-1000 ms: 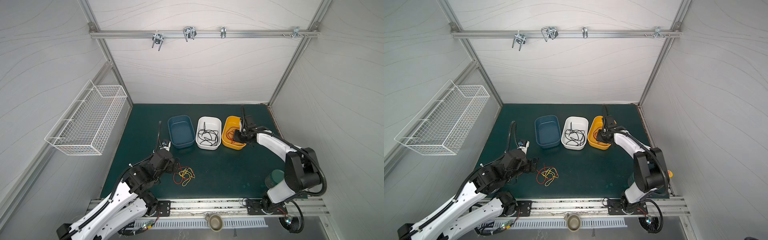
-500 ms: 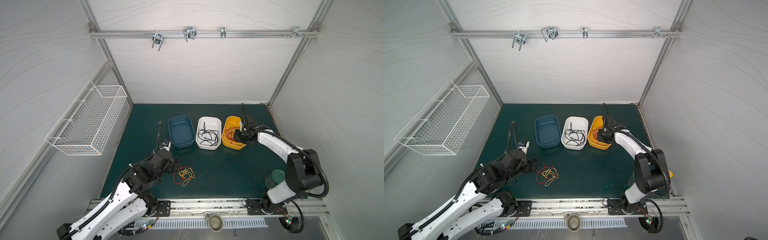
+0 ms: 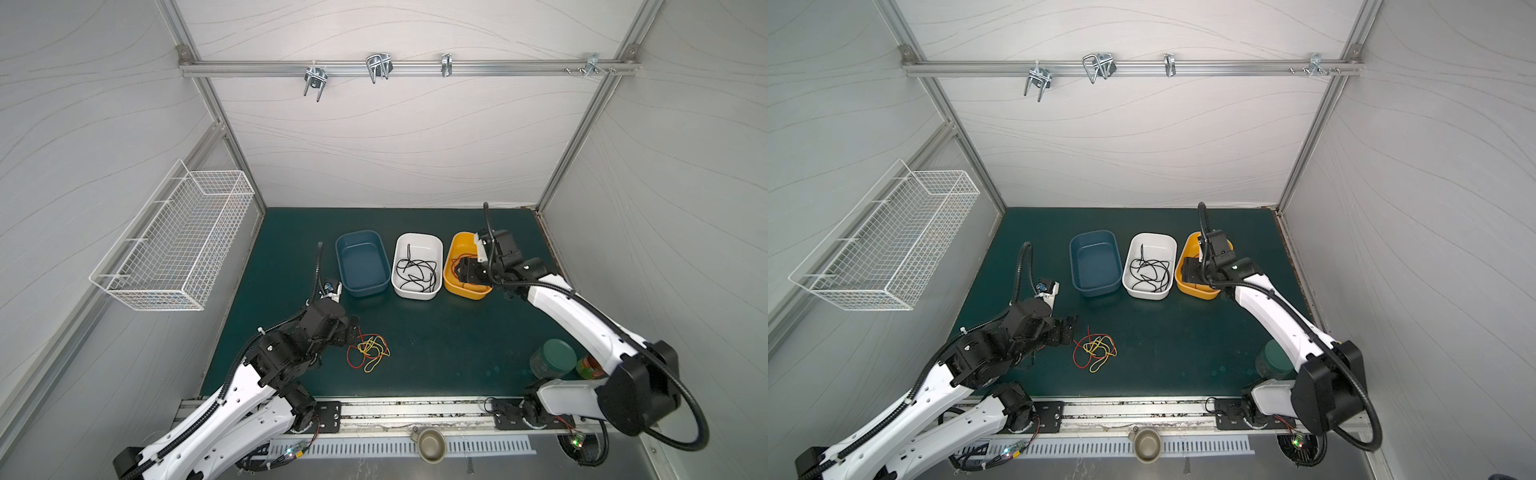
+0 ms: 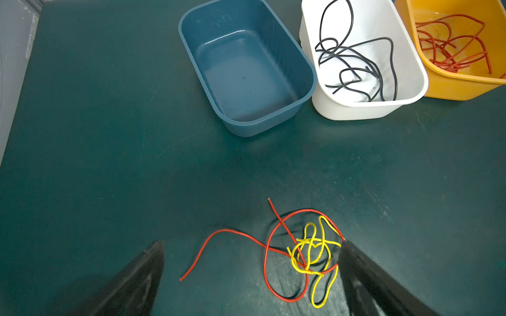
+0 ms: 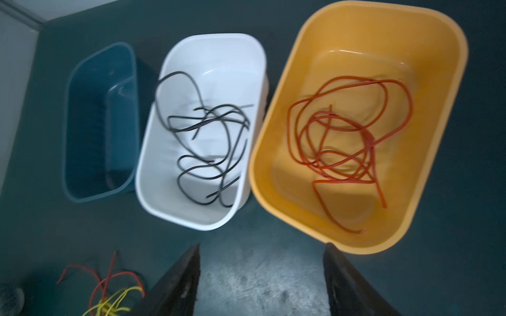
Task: Untangle the cables
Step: 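Move the open right gripper to the red-yellow tangle near the robot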
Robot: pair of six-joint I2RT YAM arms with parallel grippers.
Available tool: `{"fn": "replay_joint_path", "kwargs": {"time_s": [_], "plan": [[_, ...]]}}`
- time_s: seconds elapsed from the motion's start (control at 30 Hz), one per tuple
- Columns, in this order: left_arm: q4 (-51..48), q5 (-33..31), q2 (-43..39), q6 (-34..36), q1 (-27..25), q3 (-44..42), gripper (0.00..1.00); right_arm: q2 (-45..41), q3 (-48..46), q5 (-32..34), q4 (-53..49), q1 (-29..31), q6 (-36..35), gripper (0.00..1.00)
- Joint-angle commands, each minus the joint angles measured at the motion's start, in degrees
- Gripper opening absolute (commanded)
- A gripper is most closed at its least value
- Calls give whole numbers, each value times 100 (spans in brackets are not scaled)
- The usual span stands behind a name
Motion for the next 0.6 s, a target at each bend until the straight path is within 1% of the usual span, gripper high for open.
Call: {"fn": "replay_joint_path", "kwargs": {"time_s": [0.0,0.1,0.23,0.33,0.47,0.57], "plan": [[198,13,-4,37,-16,5,100,-464,-497,83,277,653,148,80],[190,29,2,40,-32,5,100,-803,-953,212,626,1360,387,83],[207,65,16,51,-66,6,100,-917,-1435,102,1253,2217,657,85],[191,104,41,62,-77,6,100,-733,-1619,292,1552,2920,699,86],[198,121,44,63,-102,6,100,-320,-1722,857,1930,3857,619,86],[198,136,42,61,-120,6,100,117,-1680,1076,2152,4297,568,85]]}}
